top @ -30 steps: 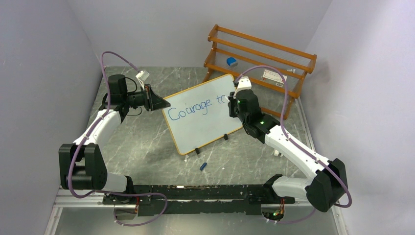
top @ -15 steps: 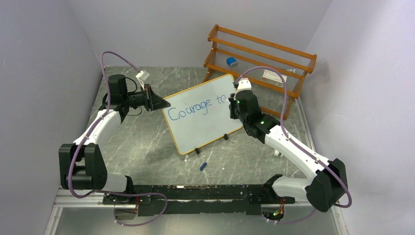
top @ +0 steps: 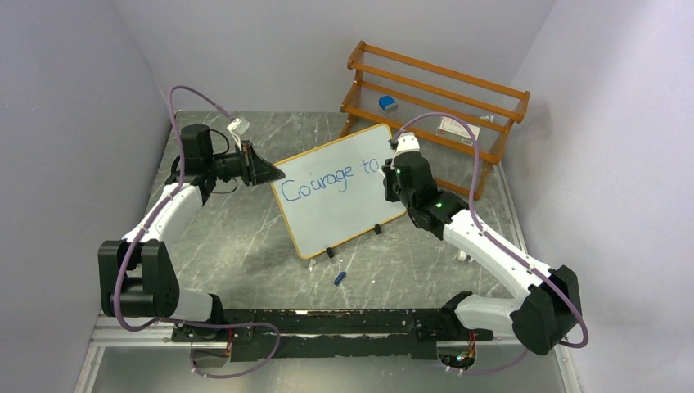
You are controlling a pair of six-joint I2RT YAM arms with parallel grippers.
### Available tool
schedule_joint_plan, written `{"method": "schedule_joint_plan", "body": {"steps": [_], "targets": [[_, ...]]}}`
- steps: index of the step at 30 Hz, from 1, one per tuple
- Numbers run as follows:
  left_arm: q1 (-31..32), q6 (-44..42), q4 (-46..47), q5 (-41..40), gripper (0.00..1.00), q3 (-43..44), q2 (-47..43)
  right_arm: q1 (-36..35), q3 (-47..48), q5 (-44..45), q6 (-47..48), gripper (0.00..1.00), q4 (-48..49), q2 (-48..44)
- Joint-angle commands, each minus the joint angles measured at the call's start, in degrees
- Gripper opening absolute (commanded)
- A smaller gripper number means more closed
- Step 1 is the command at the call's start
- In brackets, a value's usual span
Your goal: Write a sentence on the whiteboard
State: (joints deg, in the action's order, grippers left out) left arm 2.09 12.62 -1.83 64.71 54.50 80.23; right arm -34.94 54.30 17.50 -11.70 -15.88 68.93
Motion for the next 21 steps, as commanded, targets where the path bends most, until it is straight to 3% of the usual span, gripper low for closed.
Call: {"method": "schedule_joint_plan", "body": {"steps": [1,21], "targets": [[1.5,-2.3,-3.1,-2.1,0.05,-0.4,1.4,0.3,0.8,-2.0,-0.2,0.0,-2.1,-0.2],[1.5,-2.2,-3.0,-2.2,0.05,-0.5,1.3,0.3,0.7,-4.3,-0.5,0.0,-0.8,-1.0]]}}
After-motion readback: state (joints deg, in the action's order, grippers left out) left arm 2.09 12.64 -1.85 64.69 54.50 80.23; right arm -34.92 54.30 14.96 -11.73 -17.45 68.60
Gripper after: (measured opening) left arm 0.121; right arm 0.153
